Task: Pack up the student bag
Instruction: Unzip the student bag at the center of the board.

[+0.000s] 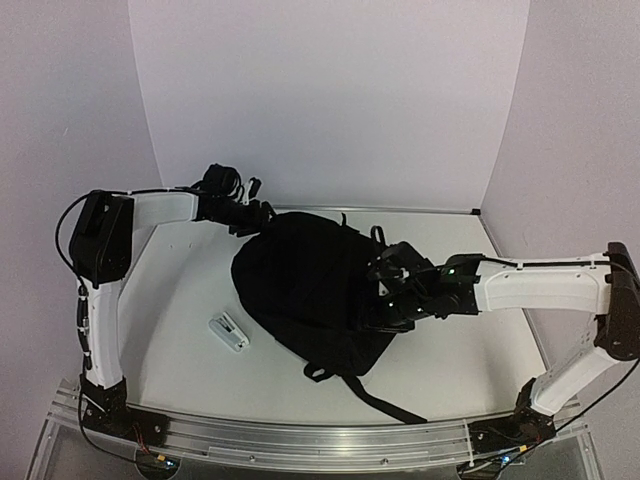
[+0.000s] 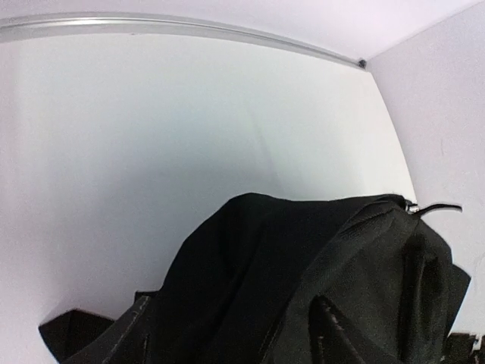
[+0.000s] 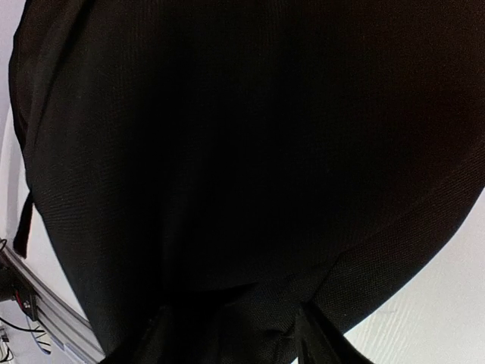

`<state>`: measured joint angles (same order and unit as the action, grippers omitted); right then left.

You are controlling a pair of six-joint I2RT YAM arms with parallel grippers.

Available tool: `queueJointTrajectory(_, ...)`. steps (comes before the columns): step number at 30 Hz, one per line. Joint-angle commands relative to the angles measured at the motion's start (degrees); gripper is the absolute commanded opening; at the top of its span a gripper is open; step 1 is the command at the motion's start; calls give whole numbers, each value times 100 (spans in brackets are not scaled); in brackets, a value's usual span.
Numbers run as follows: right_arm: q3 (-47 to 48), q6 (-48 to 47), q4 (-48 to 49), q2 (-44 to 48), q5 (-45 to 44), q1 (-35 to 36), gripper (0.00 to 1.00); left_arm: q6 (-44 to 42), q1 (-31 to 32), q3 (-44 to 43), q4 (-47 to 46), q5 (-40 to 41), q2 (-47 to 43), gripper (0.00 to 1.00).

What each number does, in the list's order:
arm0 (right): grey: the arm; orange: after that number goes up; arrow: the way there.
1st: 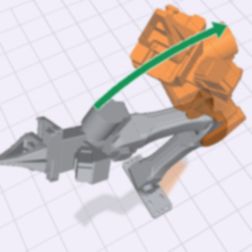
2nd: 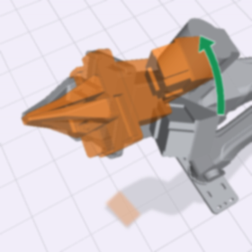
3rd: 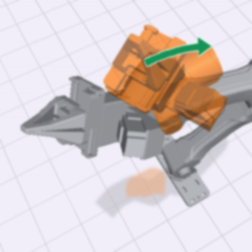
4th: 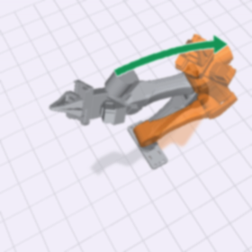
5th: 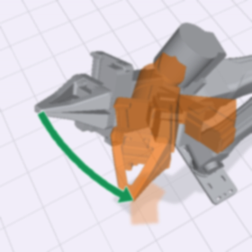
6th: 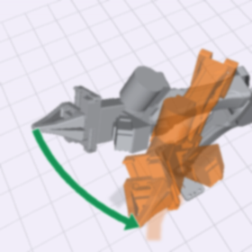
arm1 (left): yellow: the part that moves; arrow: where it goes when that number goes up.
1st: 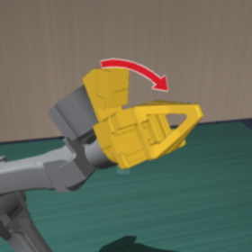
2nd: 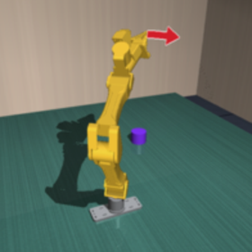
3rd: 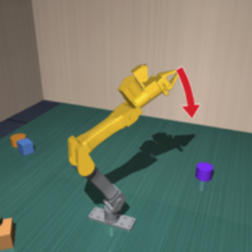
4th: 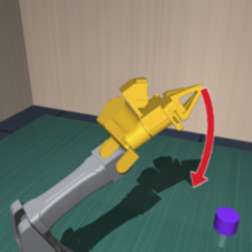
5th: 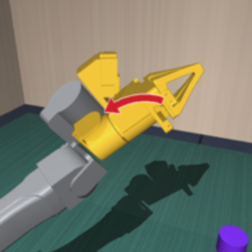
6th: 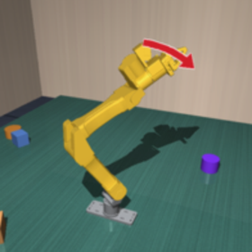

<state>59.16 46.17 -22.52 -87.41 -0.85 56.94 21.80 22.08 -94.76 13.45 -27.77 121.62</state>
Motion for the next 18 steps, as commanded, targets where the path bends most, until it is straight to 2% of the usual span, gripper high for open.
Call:
queueJointTrajectory(1, 798, -330, -694, 400, -479, 36, 66, 114, -55, 686, -5, 910, -1380, 80)
queueJointTrajectory(6, 1208, -664, -729, 515, -889, 240, 75, 912, -1, 2046, 36, 1685, -2609, 87)
queueJointTrajectory(8, 1312, -801, -644, 427, -667, 254, 77, 1359, 48, 2586, -116, 1643, -2988, 88)
queueJointTrajectory(12, 1432, -954, -328, 26, 127, 271, 69, 2195, 207, 3660, -824, 1033, -3525, 89)
queueJointTrajectory(18, 1509, -942, 142, -432, 757, 279, 54, 2436, 493, 4100, -690, 768, -3632, 88)
